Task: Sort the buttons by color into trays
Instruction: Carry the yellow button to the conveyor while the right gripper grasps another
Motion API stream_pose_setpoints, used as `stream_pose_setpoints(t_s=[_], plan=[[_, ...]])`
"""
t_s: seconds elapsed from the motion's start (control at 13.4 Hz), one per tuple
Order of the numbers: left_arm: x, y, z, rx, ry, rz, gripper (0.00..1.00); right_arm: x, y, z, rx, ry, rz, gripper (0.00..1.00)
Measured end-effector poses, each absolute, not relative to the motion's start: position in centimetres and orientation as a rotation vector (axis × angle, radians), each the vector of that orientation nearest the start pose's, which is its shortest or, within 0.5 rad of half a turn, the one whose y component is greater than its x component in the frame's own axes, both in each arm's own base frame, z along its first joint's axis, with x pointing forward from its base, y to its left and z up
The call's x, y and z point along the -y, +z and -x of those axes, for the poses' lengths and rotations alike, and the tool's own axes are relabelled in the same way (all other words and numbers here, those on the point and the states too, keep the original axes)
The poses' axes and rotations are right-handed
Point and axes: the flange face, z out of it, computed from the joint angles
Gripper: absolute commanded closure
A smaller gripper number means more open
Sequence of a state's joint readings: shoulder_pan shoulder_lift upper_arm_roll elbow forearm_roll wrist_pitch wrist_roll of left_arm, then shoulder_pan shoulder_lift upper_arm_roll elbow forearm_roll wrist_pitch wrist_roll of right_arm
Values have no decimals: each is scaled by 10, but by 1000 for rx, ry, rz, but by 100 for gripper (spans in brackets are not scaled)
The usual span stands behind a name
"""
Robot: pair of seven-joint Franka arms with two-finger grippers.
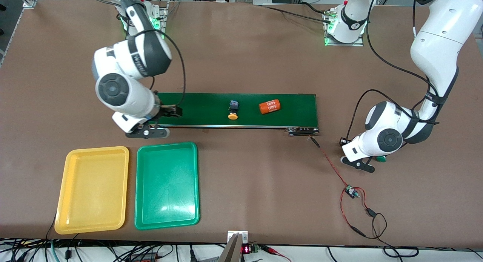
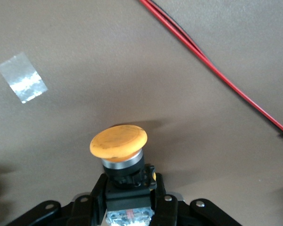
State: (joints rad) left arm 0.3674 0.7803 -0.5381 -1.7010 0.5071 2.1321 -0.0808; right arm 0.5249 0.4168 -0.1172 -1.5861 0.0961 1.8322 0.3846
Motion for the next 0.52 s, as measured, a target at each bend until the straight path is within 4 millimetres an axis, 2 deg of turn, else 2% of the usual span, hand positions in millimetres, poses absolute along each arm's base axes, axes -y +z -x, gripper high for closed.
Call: stream_pose_setpoints(t_s=[0.15,0.3,0.52], plan=[[77,189,-644,-455,346,3042,84,-310,370,-585,-90,231,3164,0],[112,227,-640,-378,416,3043,83,-342,354,-573,-157,220,3174,0],[163,279,-627,-276,474,3060,83,-375,328,-556,-244,222,3190,0]])
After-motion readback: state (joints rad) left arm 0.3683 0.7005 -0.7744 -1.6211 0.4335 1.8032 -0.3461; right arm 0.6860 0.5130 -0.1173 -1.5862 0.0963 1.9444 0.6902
